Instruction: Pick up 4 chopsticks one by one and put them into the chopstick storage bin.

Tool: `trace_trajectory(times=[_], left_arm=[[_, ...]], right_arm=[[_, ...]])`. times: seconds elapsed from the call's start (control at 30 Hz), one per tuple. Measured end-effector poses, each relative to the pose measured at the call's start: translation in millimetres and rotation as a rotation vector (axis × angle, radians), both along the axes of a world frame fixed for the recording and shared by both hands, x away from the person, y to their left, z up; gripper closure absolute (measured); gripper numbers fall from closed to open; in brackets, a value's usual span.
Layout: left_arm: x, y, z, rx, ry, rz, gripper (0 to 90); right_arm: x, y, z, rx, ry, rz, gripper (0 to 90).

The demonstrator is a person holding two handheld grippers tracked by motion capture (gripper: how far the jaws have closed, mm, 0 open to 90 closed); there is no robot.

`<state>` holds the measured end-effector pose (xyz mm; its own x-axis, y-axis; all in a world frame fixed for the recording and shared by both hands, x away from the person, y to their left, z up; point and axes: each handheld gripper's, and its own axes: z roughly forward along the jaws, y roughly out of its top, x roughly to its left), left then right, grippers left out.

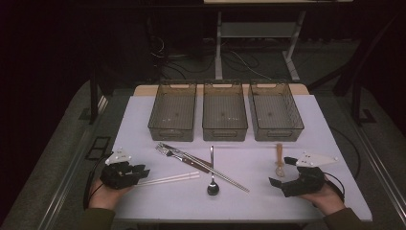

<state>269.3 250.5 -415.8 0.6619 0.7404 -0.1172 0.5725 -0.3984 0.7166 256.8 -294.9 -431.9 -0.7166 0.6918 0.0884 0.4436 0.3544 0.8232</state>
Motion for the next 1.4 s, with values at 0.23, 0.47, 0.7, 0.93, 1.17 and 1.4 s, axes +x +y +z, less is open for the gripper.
trace_trajectory(times=[0.23, 0.47, 0.7, 0.93, 1.17, 1.4], left_arm=[[5.4, -25.6, 4.0, -0.045, -0.012, -0.076, 53.2], [9.6, -56.2, 5.4, -0.062, -0.039, -0.133, 45.0], [13.9, -88.4, 4.6, -0.043, -0.047, -0.196, 43.7], [23.1, -115.9, 0.9, -0.002, -0.047, -0.246, 45.1], [28.5, -129.6, -5.1, 0.029, -0.036, -0.292, 53.2], [29.1, -134.5, -16.1, 0.070, -0.011, -0.340, 60.3]], right_arm=[[-0.1, 0.1, 0.0, 0.000, 0.000, 0.000, 3.2], [0.1, 0.1, -0.1, 0.000, 0.002, -0.001, 3.2], [0.0, 0.1, 0.0, 0.001, 0.001, 0.000, 3.2], [-0.1, 0.0, 0.0, 0.003, 0.000, 0.002, 3.2], [-0.1, -0.2, 0.0, 0.005, 0.001, 0.003, 3.2], [-0.6, 0.5, 0.0, 0.004, 0.000, 0.006, 3.2]])
